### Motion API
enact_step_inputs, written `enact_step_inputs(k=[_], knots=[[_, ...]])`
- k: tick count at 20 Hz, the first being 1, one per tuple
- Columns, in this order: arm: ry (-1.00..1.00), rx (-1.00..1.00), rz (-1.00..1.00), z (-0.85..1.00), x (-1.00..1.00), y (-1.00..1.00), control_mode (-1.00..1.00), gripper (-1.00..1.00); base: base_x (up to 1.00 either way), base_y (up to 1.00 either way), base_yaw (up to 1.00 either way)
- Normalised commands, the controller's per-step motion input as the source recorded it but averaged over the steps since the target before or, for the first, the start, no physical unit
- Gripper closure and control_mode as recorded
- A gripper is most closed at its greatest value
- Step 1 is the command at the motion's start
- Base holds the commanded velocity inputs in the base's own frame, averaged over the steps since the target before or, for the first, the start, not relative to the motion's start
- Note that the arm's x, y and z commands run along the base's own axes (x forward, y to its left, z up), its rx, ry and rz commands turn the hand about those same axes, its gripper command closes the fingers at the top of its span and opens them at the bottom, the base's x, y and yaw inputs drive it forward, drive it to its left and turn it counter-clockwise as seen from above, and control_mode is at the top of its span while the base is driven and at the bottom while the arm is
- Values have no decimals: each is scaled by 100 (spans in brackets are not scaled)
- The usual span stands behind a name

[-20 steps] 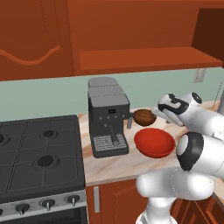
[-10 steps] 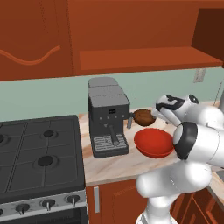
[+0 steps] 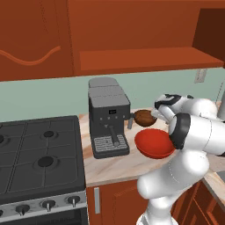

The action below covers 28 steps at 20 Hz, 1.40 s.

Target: Pick up the bowls on the counter and stack them on top of one another in the open cabinet. Place the smaller bowl on top of the larger bowl.

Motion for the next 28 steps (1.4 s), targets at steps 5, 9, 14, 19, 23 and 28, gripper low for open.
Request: enact_step_inputs(k=[5, 9, 14, 19, 23, 28], knots=[[0, 0, 0, -16, 25, -2, -100, -100, 0, 0, 0], [0, 0, 0, -15, 25, 0, -100, -100, 0, 0, 0], [0, 0, 0, -15, 26, 0, -100, -100, 0, 0, 0], [0, 0, 0, -14, 25, 0, -100, -100, 0, 0, 0], [0, 0, 0, -16, 18, 0, -100, -100, 0, 0, 0], [0, 0, 0, -20, 18, 0, -100, 100, 0, 0, 0]])
